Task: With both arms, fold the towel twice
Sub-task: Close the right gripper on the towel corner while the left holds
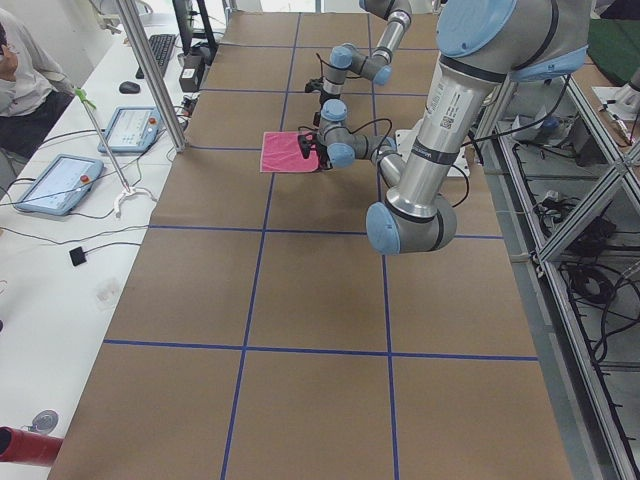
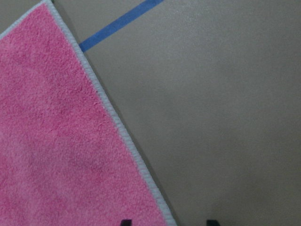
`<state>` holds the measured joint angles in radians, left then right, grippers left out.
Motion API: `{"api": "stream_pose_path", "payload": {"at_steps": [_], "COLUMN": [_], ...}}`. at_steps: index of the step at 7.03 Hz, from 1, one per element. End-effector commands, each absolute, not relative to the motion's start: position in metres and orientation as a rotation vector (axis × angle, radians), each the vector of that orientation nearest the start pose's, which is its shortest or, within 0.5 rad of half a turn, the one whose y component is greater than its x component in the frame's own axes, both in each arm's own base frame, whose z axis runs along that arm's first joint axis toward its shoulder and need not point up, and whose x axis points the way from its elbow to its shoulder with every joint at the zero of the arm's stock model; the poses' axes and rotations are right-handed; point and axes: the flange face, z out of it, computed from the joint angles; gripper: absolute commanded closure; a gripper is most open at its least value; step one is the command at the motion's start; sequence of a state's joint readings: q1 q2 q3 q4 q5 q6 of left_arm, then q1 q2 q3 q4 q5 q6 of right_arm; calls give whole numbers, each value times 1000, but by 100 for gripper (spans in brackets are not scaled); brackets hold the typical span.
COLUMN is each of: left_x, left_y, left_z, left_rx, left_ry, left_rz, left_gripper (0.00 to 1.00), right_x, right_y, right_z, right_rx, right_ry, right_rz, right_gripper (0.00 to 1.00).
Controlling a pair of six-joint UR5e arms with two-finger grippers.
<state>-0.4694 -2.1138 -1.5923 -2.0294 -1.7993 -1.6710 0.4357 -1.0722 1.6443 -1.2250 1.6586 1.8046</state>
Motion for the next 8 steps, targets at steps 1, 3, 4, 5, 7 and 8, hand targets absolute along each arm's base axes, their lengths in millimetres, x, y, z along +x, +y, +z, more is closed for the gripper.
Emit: {"api": "stream_pose_path", "payload": {"at_steps": [1,3,4,5,7,8], "left_x": [561,561,561,562,562,562], "left_y": [-409,-409,-409,-409,-409,-409], "left_z": [282,282,282,282,282,282], "left_rx": [-18,-18,-17,-18,-18,-18], "left_ry": [1047,1047,1048,1047,1047,1047], "left_rz": [-400,-400,-399,-400,-400,-400], "left_gripper": [100,100,100,100,100,100], "right_x": [-559,-559,-559,-560,-560,-560], "right_y": [-398,-398,-398,-397,-397,-398], "right_z": [304,303,302,303,304,304], "right_rx": [10,10,10,9,10,11], "right_ry": [-933,-936,-938,-935,-933,-933], "right_rz": [585,584,584,583,584,585], "right_gripper": [30,39,43,45,46,50]}}
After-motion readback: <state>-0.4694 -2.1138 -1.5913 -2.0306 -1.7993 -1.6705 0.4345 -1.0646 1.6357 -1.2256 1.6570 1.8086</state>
